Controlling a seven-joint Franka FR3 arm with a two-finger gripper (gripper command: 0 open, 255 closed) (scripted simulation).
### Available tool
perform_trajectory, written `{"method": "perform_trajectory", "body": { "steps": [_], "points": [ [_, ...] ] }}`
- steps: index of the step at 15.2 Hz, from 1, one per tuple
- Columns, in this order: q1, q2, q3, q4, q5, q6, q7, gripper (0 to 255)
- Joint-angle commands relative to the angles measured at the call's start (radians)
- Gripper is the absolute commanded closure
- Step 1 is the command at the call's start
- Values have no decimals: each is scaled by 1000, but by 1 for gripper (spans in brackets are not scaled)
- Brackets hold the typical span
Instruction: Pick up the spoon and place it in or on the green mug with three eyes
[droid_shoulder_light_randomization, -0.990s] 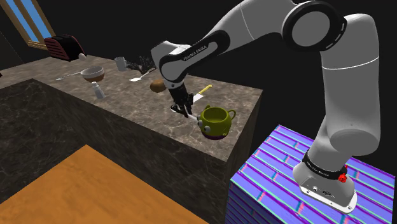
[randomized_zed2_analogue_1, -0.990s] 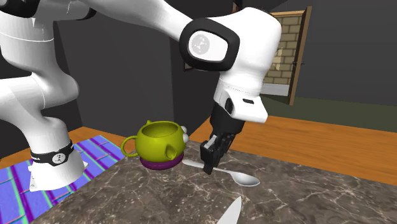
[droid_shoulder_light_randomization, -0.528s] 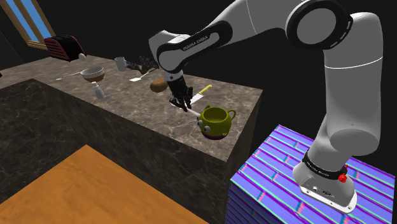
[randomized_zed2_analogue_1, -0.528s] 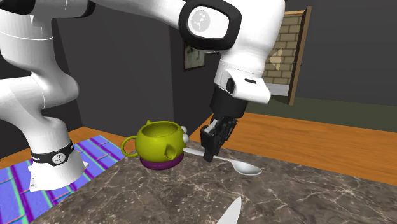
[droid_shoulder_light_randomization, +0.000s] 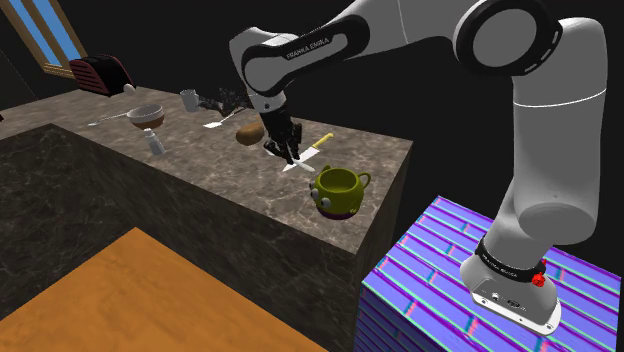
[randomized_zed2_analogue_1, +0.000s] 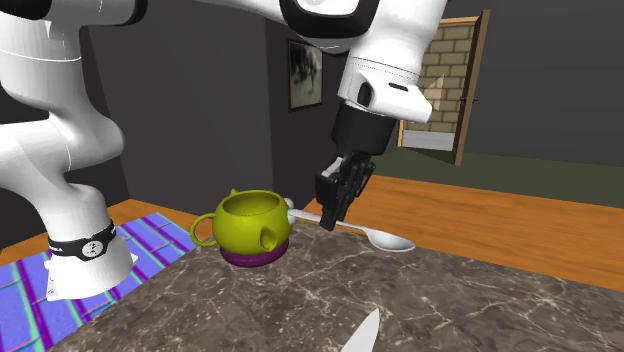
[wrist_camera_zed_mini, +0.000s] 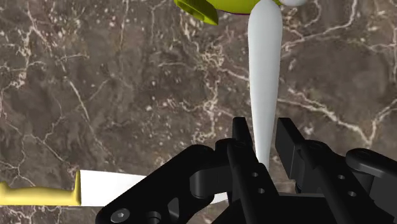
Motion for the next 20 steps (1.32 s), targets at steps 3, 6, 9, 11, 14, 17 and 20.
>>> {"method": "perform_trajectory", "body": {
  "steps": [3, 6, 9, 11, 14, 17, 20],
  "points": [
    [2, -8, 2, 44, 3, -52, -2, 255],
    [3, -11, 2, 80, 3, -91, -4, 255],
    [5, -12, 3, 119, 4, -131, -6, 255],
    [7, -11, 3, 147, 4, -158, -8, 255],
    [9, -8, 4, 186, 3, -194, -9, 255],
    [-8, -152, 9, -9, 32, -140, -11, 255],
    [-16, -285, 12, -173, 59, -105, -17, 255]
  ]
}}
